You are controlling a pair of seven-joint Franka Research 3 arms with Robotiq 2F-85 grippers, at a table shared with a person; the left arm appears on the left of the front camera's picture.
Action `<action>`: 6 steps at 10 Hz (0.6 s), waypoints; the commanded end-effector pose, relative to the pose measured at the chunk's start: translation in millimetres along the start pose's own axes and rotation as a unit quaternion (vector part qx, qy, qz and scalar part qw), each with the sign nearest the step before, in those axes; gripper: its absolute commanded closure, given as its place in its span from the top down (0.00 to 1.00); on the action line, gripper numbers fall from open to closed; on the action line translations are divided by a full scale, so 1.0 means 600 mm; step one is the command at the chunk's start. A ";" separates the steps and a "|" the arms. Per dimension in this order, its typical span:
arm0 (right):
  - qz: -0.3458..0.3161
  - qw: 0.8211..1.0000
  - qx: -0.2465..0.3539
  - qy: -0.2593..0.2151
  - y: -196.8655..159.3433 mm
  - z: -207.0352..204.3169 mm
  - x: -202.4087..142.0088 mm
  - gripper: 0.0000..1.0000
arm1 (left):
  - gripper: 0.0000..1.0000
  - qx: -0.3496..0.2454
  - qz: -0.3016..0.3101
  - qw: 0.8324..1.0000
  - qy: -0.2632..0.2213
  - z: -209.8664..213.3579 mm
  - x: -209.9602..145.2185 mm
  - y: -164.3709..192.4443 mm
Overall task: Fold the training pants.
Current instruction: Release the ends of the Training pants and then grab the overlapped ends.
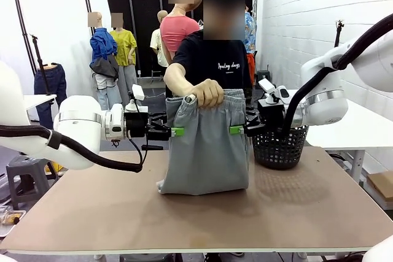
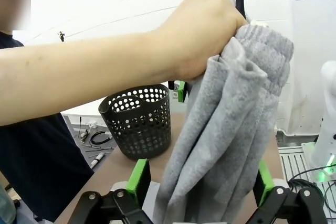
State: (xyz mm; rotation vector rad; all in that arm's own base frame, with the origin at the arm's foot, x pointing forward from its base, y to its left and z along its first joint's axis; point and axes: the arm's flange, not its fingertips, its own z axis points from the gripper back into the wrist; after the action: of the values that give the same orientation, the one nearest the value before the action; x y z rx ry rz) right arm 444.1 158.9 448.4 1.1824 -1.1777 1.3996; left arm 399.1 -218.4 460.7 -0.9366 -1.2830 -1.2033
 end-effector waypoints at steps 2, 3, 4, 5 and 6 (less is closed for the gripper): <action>-0.024 0.999 0.030 0.013 0.000 -0.008 -0.001 1.00 | 1.00 -0.002 -0.004 1.000 -0.006 -0.012 -0.003 0.011; -0.030 0.999 0.039 0.014 0.004 -0.010 0.000 1.00 | 1.00 -0.009 -0.007 1.000 -0.005 -0.020 -0.004 0.010; -0.032 0.998 0.043 0.015 0.005 -0.014 -0.003 1.00 | 1.00 -0.011 -0.010 1.000 -0.004 -0.022 -0.003 0.012; -0.031 0.999 0.038 0.012 0.011 -0.015 -0.005 1.00 | 1.00 -0.018 -0.006 1.000 -0.005 -0.030 -0.007 0.010; -0.028 0.999 0.025 0.001 0.007 -0.021 -0.009 1.00 | 1.00 -0.024 -0.002 1.000 -0.004 -0.034 -0.012 0.011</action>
State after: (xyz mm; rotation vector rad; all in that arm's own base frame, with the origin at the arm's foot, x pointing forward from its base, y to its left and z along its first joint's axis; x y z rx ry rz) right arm 438.1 166.3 443.7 1.2229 -1.1040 1.4144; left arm 405.3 -230.6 456.3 -0.9624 -1.2670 -1.2116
